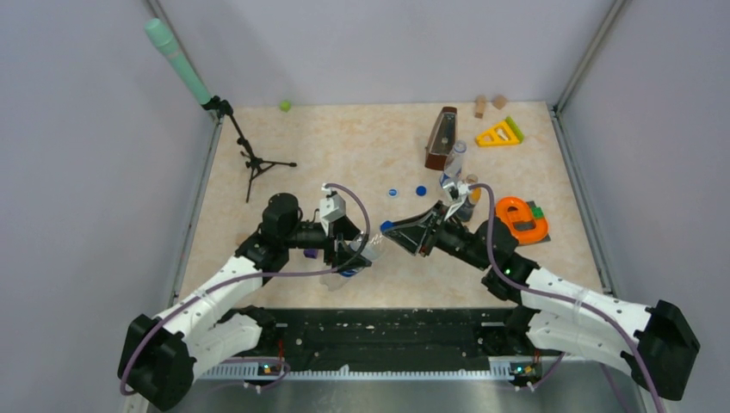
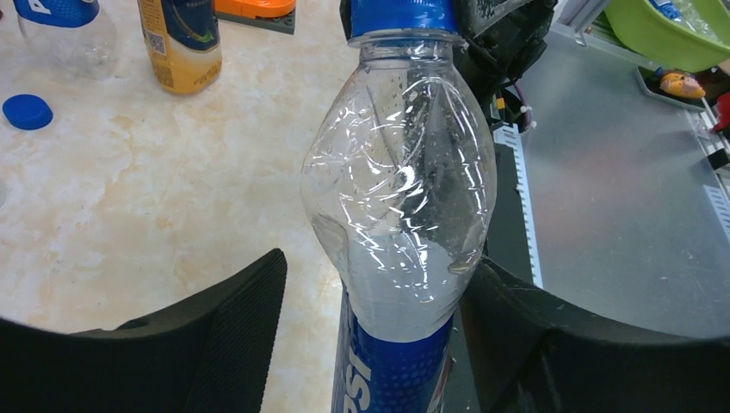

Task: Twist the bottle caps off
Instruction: Unscrew the bottle cap from the plastic bottle.

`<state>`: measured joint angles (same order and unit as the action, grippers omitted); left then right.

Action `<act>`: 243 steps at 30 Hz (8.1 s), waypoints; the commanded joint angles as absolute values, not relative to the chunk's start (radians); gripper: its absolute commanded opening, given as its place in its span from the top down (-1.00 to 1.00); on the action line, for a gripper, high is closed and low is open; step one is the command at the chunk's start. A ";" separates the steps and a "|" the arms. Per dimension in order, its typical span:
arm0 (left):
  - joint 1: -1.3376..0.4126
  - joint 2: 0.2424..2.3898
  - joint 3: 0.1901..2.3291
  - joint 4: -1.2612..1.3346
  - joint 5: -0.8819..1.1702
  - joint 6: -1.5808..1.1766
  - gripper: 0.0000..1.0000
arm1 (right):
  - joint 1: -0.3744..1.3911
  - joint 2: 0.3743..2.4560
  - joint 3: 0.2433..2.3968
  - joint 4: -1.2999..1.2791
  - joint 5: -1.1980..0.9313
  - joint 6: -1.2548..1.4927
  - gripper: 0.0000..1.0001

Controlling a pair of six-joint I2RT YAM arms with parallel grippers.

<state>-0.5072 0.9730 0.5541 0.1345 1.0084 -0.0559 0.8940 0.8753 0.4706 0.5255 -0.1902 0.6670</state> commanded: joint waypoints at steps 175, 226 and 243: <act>-0.896 0.753 0.556 -0.082 0.091 0.671 1.00 | 0.747 0.823 0.464 0.387 -0.329 0.816 -0.04; -0.960 0.807 0.615 -0.139 0.163 0.515 1.00 | 0.747 0.941 0.458 0.508 -0.483 0.710 1.00; -0.791 0.898 0.784 -0.378 0.667 0.453 1.00 | 0.750 0.770 0.391 0.412 -0.671 0.310 1.00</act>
<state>-0.8070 0.8841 0.7082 -0.3809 0.5167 0.4919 0.7391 0.8127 0.4103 0.4454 -0.5961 0.4683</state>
